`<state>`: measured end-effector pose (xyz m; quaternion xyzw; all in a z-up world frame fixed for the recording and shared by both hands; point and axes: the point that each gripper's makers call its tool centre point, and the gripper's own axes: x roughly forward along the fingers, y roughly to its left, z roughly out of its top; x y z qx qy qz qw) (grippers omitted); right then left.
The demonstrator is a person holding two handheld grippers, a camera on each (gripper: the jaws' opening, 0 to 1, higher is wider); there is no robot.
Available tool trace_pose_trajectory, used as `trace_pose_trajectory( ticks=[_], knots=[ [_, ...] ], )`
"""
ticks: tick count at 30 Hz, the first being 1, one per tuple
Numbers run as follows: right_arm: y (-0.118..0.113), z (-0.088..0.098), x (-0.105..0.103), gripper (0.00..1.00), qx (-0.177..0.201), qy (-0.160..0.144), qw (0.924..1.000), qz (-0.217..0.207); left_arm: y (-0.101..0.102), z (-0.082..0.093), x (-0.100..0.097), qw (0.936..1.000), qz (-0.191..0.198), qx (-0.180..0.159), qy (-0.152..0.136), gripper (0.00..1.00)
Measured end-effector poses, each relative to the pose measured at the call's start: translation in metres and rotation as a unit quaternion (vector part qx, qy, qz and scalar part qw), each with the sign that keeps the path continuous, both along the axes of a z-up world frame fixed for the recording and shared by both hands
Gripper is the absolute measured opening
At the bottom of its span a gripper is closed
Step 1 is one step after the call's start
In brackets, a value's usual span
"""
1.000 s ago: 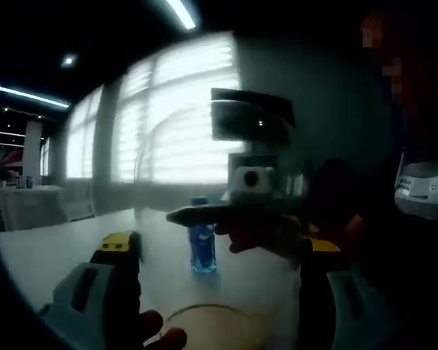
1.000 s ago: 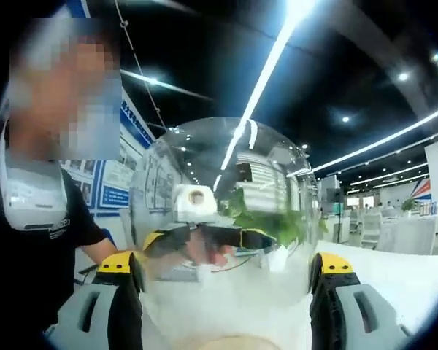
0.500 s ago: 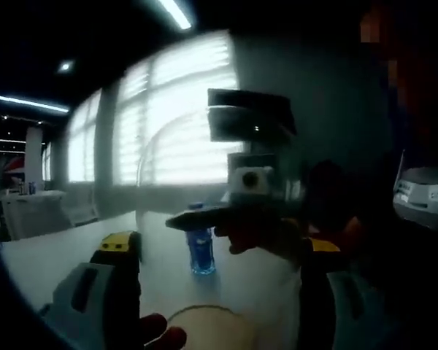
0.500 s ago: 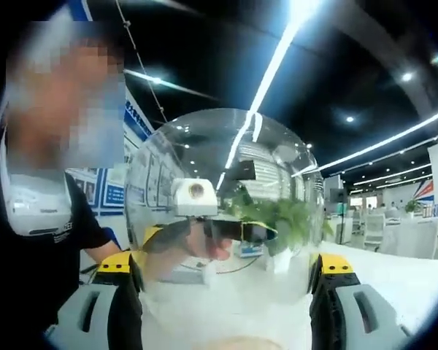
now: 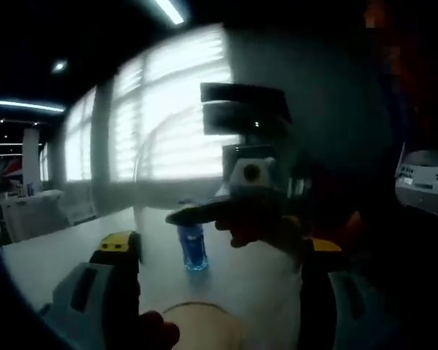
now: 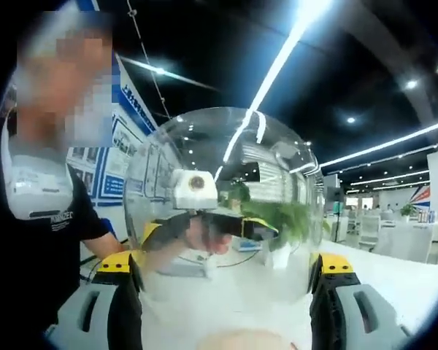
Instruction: Open the cover put in the Mizone put the cover back on
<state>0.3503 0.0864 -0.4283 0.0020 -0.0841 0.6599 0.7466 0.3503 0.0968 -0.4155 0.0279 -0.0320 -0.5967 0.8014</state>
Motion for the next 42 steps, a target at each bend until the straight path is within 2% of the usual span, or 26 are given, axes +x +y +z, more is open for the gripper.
trace_pose_trajectory(
  ticks=[5,14,24,37,42],
  knots=[
    [-0.001,-0.002,-0.012,0.90,0.011,0.024,0.9997,0.002,0.001,-0.002,-0.012,0.9995,0.000,-0.026,0.017,0.78],
    [-0.005,-0.023,-0.029,0.90,0.001,0.043,0.9991,-0.001,-0.004,-0.025,-0.030,0.9986,-0.001,-0.031,0.044,0.78],
    [-0.006,-0.033,-0.047,0.90,-0.005,0.053,0.9986,-0.001,-0.004,-0.036,-0.049,0.9975,0.001,-0.044,0.055,0.79],
    [-0.005,-0.045,-0.082,0.90,-0.013,0.058,0.9982,0.005,-0.005,-0.046,-0.084,0.9977,0.012,-0.034,0.057,0.79],
    [-0.001,-0.054,-0.091,0.90,-0.029,0.059,0.9978,0.010,-0.002,-0.057,-0.093,0.9974,0.019,-0.028,0.064,0.79]
  ],
)
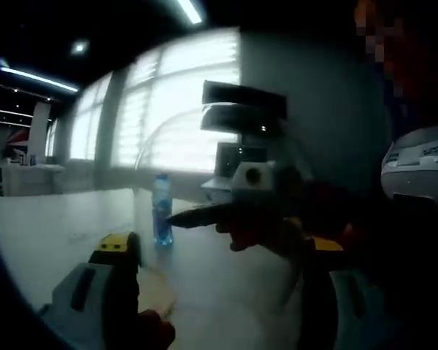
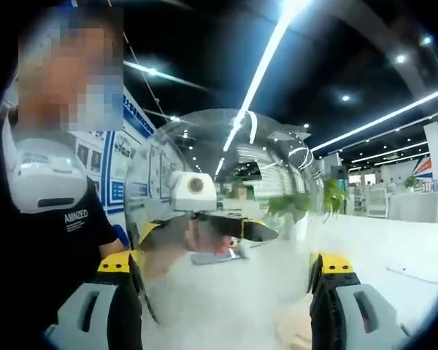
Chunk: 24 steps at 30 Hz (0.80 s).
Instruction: Open the cover put in the Mizone put the cover back on
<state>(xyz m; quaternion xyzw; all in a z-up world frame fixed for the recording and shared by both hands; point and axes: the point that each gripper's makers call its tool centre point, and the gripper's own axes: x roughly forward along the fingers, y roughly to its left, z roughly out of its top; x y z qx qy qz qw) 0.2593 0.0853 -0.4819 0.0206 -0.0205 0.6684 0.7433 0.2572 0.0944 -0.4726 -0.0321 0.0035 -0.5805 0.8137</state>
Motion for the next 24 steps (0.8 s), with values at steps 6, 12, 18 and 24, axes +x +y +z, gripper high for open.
trace_pose_trajectory(
  ticks=[6,12,18,24],
  knots=[
    [0.008,-0.010,-0.002,0.90,-0.012,0.007,0.9999,0.000,0.007,-0.010,0.000,0.9999,0.007,0.000,0.016,0.80],
    [0.009,-0.009,-0.004,0.90,0.000,0.005,1.0000,-0.006,0.008,-0.009,-0.003,0.9998,0.006,-0.018,0.007,0.80],
    [0.007,-0.008,-0.003,0.90,0.032,0.003,0.9994,-0.013,0.010,-0.009,-0.002,0.9992,0.008,-0.040,0.002,0.80],
    [0.006,-0.007,-0.002,0.90,0.036,0.003,0.9992,-0.014,0.011,-0.009,-0.002,0.9984,0.011,-0.056,-0.003,0.80]
  ],
)
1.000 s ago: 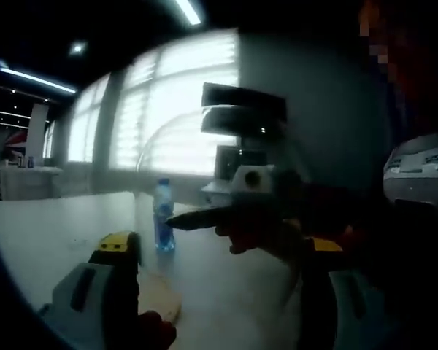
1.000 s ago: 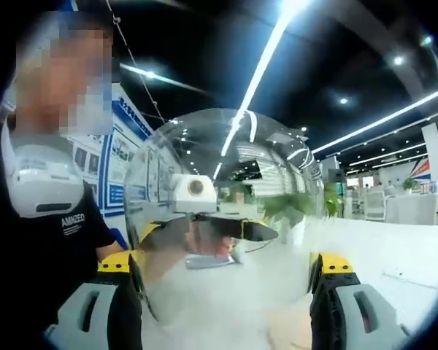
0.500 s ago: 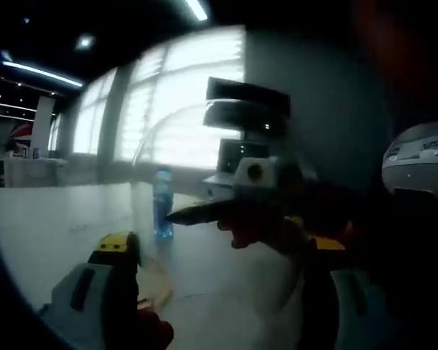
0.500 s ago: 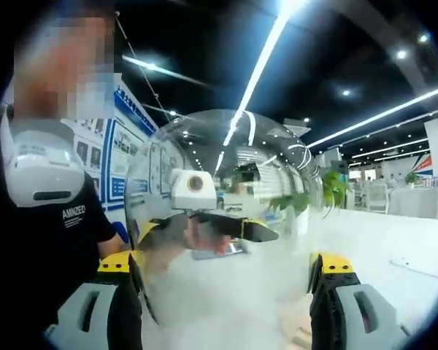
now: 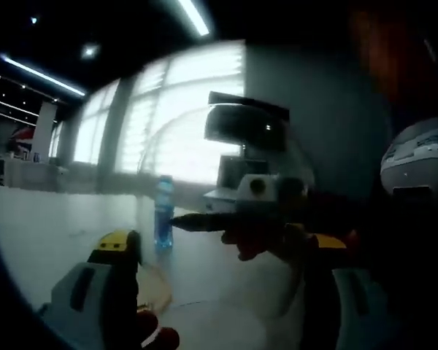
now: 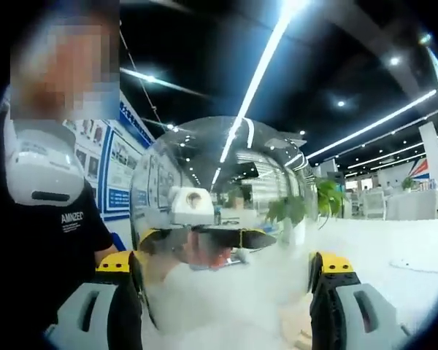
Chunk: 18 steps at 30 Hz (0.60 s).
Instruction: Open the cover put in the Mizone put the cover back on
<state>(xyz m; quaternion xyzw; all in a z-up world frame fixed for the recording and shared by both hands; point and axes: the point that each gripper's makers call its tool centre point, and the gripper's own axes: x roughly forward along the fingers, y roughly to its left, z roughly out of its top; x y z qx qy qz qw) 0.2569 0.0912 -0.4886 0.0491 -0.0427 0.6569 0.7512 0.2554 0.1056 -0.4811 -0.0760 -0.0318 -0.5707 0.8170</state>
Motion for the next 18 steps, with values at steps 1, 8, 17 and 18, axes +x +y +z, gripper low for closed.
trace_pose_trajectory(
  ticks=[1,8,17,18],
  knots=[
    [0.000,0.000,0.000,0.90,0.001,0.000,1.0000,0.000,0.000,0.000,0.000,1.0000,0.000,-0.002,0.000,0.81],
    [-0.002,0.000,0.000,0.90,0.007,0.000,1.0000,-0.001,0.001,0.000,0.000,1.0000,0.005,0.002,0.001,0.80],
    [-0.012,0.001,-0.002,0.90,0.024,-0.003,0.9994,-0.024,0.009,-0.006,-0.007,0.9998,0.015,0.012,0.007,0.71],
    [-0.014,0.001,-0.002,0.89,0.024,-0.003,0.9993,-0.028,0.012,-0.007,-0.008,0.9997,0.017,0.013,0.007,0.70]
  ],
)
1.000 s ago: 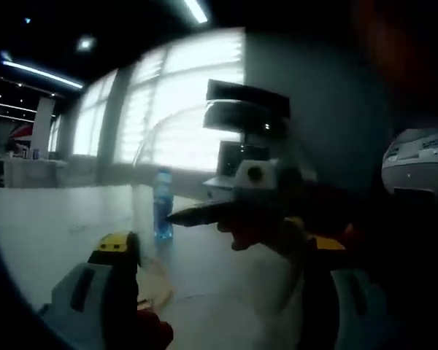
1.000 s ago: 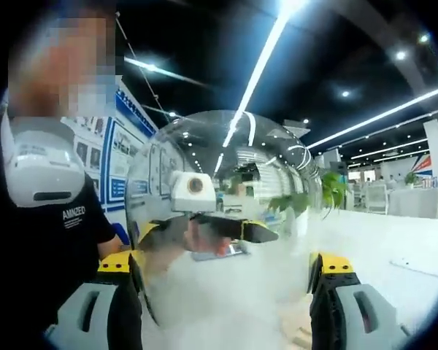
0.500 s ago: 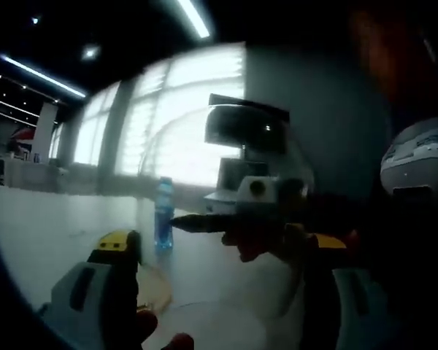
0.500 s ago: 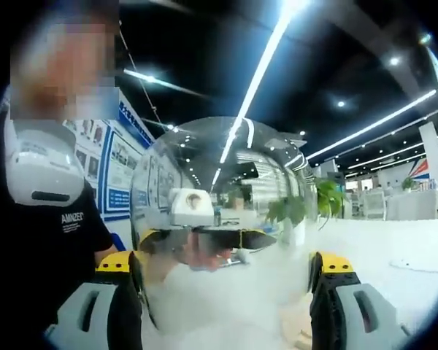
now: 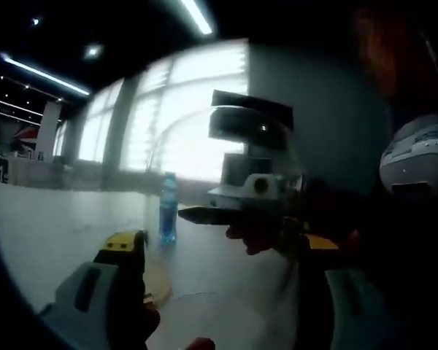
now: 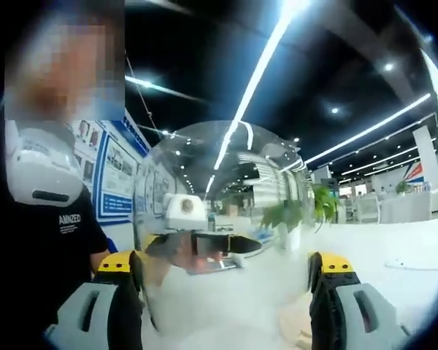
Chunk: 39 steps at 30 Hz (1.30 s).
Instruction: Open the cover put in the Mizone put the cover back on
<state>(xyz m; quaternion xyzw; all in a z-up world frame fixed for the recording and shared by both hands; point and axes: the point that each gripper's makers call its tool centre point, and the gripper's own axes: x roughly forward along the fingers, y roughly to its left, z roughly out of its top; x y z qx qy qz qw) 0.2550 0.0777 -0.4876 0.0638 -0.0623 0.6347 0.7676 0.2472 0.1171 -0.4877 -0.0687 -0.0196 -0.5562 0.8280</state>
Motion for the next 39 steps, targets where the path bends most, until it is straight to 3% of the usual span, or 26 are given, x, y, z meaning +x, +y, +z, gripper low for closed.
trace_pose_trajectory(
  ticks=[13,24,32,35,39],
  knots=[
    [-0.027,0.000,-0.005,0.75,0.012,0.012,0.9993,-0.033,0.011,-0.003,-0.001,0.9997,0.023,0.004,0.003,0.64],
    [-0.057,-0.007,-0.009,0.61,-0.005,0.013,0.9967,-0.079,0.021,-0.010,-0.005,0.9989,0.043,0.010,0.013,0.58],
    [-0.072,-0.026,-0.007,0.56,-0.026,0.033,0.9920,-0.118,0.039,-0.016,-0.008,0.9963,0.082,0.025,-0.006,0.51],
    [-0.078,-0.030,-0.008,0.55,-0.021,0.041,0.9905,-0.129,0.048,-0.021,-0.004,0.9946,0.101,0.025,0.002,0.48],
    [-0.090,-0.032,-0.003,0.43,-0.007,0.050,0.9847,-0.167,0.059,-0.030,0.001,0.9915,0.127,0.026,0.015,0.44]
  ],
)
